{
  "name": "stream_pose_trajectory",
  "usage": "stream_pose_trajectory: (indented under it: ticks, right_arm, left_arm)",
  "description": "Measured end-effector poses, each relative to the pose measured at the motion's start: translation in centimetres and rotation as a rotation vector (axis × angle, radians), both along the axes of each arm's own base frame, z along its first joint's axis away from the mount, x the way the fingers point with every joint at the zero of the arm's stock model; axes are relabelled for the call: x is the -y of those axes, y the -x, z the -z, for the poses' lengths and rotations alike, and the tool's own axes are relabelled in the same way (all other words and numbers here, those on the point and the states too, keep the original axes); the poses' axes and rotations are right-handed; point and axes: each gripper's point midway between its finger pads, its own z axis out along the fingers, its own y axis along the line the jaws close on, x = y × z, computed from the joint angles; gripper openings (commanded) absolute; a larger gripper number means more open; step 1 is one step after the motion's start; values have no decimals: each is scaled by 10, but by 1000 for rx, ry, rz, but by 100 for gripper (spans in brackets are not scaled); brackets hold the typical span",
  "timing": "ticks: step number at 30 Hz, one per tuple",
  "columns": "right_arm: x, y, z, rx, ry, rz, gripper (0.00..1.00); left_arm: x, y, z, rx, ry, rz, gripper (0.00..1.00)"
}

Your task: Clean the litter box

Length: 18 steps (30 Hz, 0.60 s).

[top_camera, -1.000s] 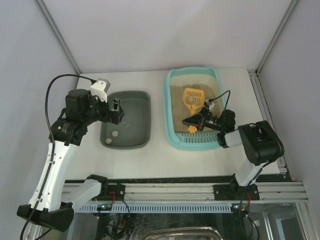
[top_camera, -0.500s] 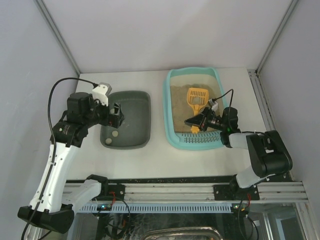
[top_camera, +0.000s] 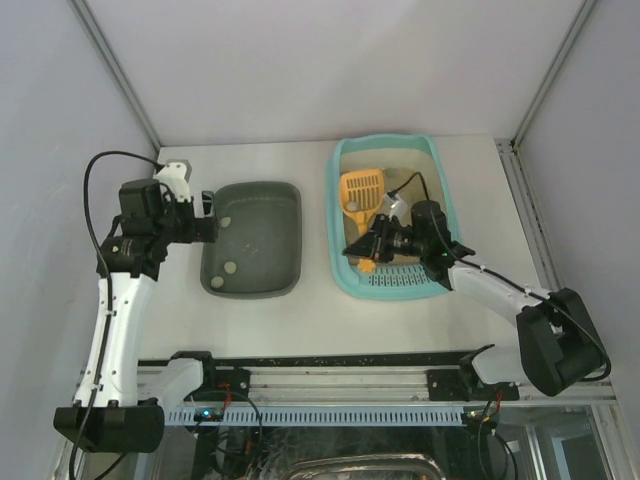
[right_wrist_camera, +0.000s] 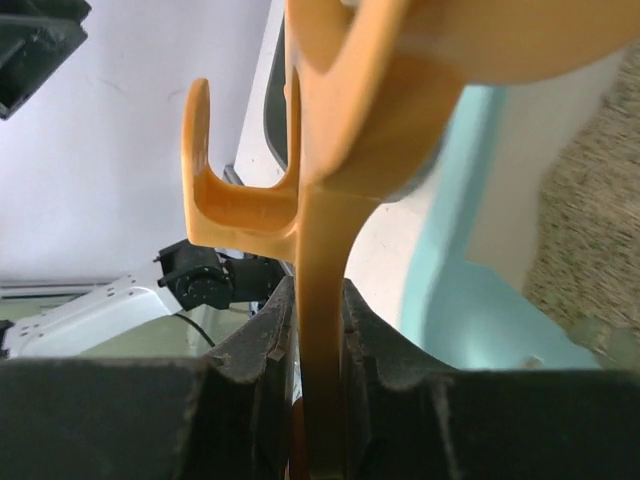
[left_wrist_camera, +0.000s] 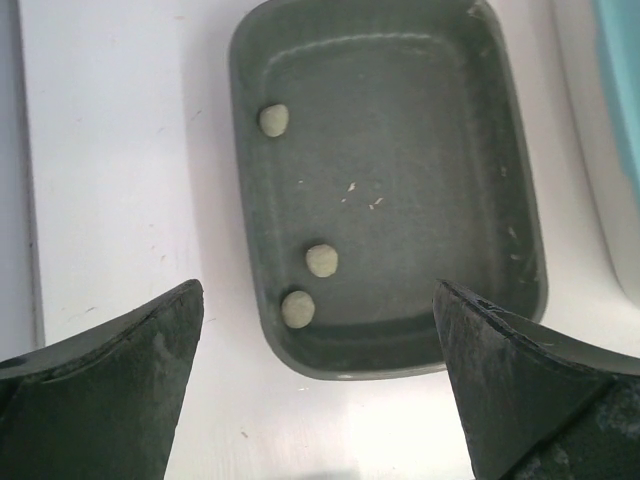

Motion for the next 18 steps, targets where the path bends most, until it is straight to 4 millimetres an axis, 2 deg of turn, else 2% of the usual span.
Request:
stream_pose_trajectory:
  ticks: [5, 10, 13, 15, 18]
  right_arm:
    - [-44, 9, -21, 56, 124, -67, 0]
    - [-107, -1, -34, 108, 297, -101, 0]
    - [-136, -10, -24, 122, 436, -100, 0]
    - [-151, -18, -10, 133, 560, -89, 0]
    - [-168, -30, 15, 175, 758, -63, 0]
  left_arm:
    - [-32, -3, 9, -39, -6, -104, 100]
    - [-71, -5, 21, -116, 55, -225, 100]
    - [-88, -4, 22, -128, 99, -271, 100]
    - [-95, -1, 22, -131, 124, -290, 100]
    - [-95, 1, 22, -135, 155, -286, 100]
